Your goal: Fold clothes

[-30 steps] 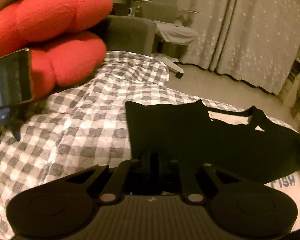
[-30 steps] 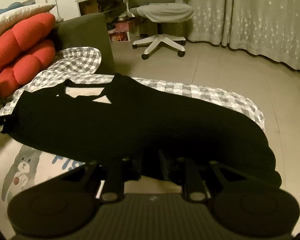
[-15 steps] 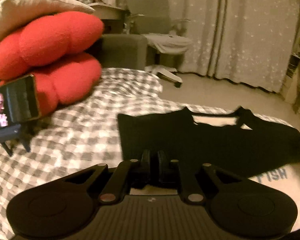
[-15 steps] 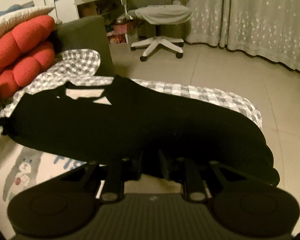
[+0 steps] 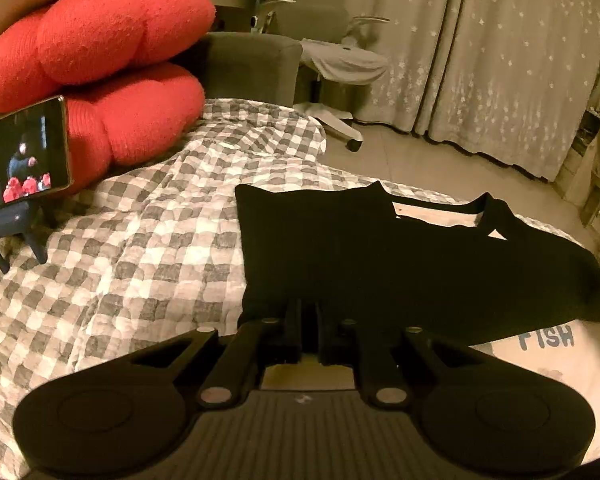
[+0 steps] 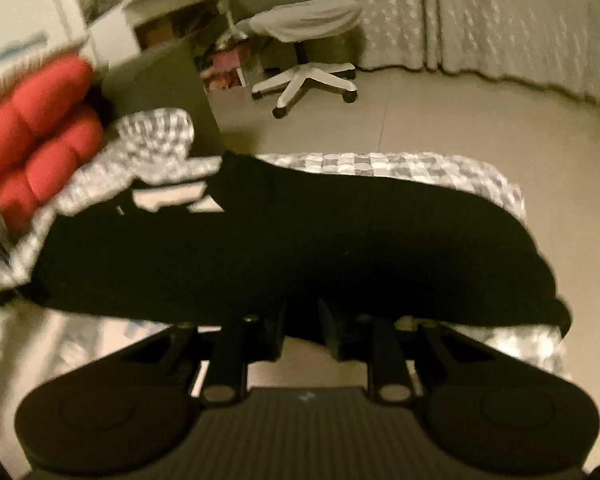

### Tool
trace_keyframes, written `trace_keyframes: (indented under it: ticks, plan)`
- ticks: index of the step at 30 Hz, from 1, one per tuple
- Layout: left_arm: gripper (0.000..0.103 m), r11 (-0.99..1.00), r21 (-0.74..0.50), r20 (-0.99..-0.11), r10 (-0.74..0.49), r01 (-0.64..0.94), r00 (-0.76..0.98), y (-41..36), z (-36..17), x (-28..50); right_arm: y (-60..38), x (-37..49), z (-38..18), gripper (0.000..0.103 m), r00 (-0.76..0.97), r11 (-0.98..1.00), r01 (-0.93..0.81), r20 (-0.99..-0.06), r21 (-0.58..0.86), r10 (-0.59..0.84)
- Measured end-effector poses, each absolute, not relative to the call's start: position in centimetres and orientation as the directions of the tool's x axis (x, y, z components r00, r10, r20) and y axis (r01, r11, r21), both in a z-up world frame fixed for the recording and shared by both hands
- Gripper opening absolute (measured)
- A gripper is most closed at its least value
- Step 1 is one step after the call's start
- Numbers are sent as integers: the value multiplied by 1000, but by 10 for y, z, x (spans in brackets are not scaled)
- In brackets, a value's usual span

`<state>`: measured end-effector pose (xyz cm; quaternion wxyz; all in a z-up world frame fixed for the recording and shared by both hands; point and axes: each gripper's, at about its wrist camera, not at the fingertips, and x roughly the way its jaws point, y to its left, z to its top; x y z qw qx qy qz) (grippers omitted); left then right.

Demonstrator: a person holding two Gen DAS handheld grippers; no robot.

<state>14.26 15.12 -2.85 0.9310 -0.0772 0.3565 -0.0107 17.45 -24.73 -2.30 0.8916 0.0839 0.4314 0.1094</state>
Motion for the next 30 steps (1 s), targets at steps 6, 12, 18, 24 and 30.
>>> trace_keyframes:
  ticks: [6,12,18,24,30]
  plan:
    - [11,982,-181,-656,-84,-49,750,156,-25,141,-295,171,-12,35,651,921,65,-716,384,252]
    - [11,982,-183,-652,-81,-53,754,155,-24,141,-355,169,-25,43,667,797,284,-707,533,235]
    - [11,978,-198,-651,-84,-62,755,158,-23,141,-390,168,-43,56,666,729,399,-722,557,187]
    - [11,980,-188,-652,-75,-65,755,155,-25,143,-421,167,-67,59,675,602,483,-708,636,206]
    - [11,982,-176,-652,-68,-63,755,152,-25,143,-434,172,-85,64,669,546,538,-720,642,187]
